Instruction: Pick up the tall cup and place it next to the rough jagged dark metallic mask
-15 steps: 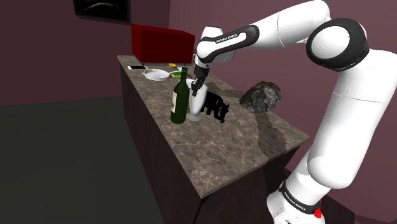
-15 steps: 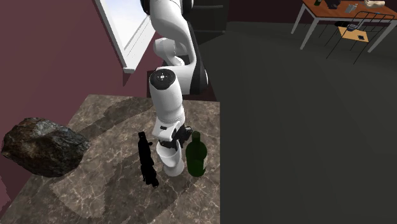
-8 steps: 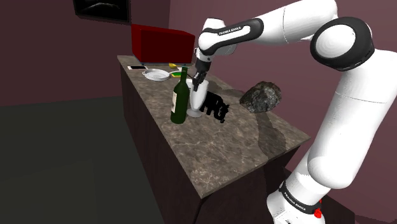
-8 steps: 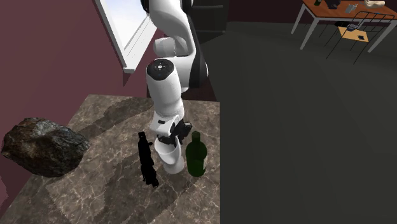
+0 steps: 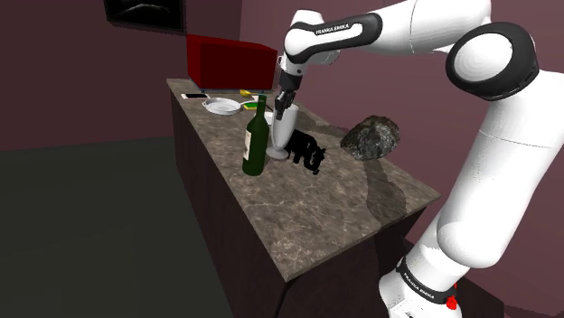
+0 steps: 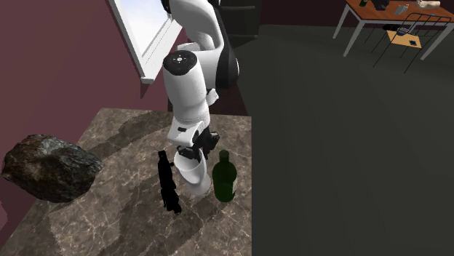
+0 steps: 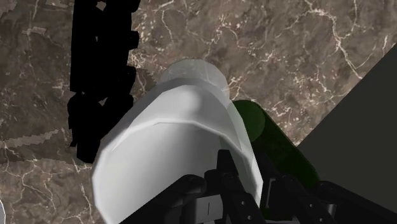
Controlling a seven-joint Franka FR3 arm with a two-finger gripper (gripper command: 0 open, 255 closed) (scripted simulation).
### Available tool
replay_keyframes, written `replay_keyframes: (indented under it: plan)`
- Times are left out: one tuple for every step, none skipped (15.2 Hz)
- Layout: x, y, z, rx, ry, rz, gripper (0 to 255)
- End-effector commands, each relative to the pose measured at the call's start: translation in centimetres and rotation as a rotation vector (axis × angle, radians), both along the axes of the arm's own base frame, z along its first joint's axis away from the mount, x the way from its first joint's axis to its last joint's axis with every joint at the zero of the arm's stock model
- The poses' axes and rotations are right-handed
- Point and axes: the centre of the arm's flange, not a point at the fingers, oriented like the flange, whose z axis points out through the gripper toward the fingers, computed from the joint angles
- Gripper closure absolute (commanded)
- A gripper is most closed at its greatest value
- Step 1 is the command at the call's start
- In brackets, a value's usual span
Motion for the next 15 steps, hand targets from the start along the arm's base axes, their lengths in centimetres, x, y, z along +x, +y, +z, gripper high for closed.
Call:
replay_keyframes:
  plan:
    - [0.0, 0.0, 1.2, 0.0, -0.001, 0.0, 255]
    - [0.0, 0.0, 1.7, 0.0, -0.001, 0.0, 255]
    - [0.0, 0.0, 2.3, 0.0, -0.001, 0.0, 255]
    - [0.0, 0.0, 2.8, 0.0, -0.001, 0.0, 255]
    - [0.0, 0.0, 3.3, 0.0, -0.001, 0.0, 255]
    - [0.0, 0.0, 3.9, 0.0, -0.001, 0.0, 255]
    - [0.0, 0.0, 4.4, 0.0, -0.001, 0.0, 255]
    - [0.0, 0.0, 4.9, 0.0, -0.001, 0.0, 255]
    - [0.0, 0.0, 5.4, 0.0, -0.001, 0.0, 255]
    - [0.0, 0.0, 6.0, 0.0, -0.001, 0.0, 255]
    - [0.0, 0.0, 6.5, 0.0, -0.001, 0.0, 255]
    - [0.0, 0.0, 7.0, 0.0, -0.001, 0.0, 255]
    - [0.0, 0.0, 7.6, 0.0, -0.001, 0.0, 255]
    - [0.0, 0.0, 8.1, 0.0, -0.001, 0.0, 255]
    - [0.0, 0.0, 8.6, 0.0, -0.001, 0.0, 255]
